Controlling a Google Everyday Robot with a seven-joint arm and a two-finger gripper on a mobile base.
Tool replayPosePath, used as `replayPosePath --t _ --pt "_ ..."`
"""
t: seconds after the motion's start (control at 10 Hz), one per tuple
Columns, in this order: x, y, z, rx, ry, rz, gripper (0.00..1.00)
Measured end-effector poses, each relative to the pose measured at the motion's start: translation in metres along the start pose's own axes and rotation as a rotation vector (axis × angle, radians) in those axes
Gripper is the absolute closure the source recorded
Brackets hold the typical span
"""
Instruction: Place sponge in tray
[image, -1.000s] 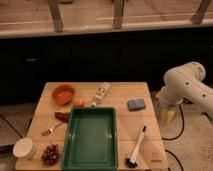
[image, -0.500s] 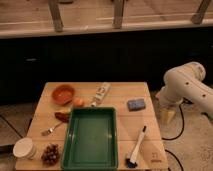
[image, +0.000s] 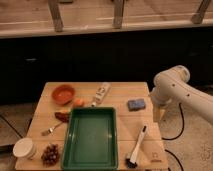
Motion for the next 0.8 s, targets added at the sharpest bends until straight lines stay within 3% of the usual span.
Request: replayPosePath --t 0.4,0.5,0.8 --pt "-0.006 -0.013 0.014 0.008 -0.006 -0.027 0.2" --pt "-0.013 -0.026 0.034 0.016 -0.015 -0.056 0.2" --pt "-0.016 -0.036 0.043 0.02 -0.025 -0.08 0.2"
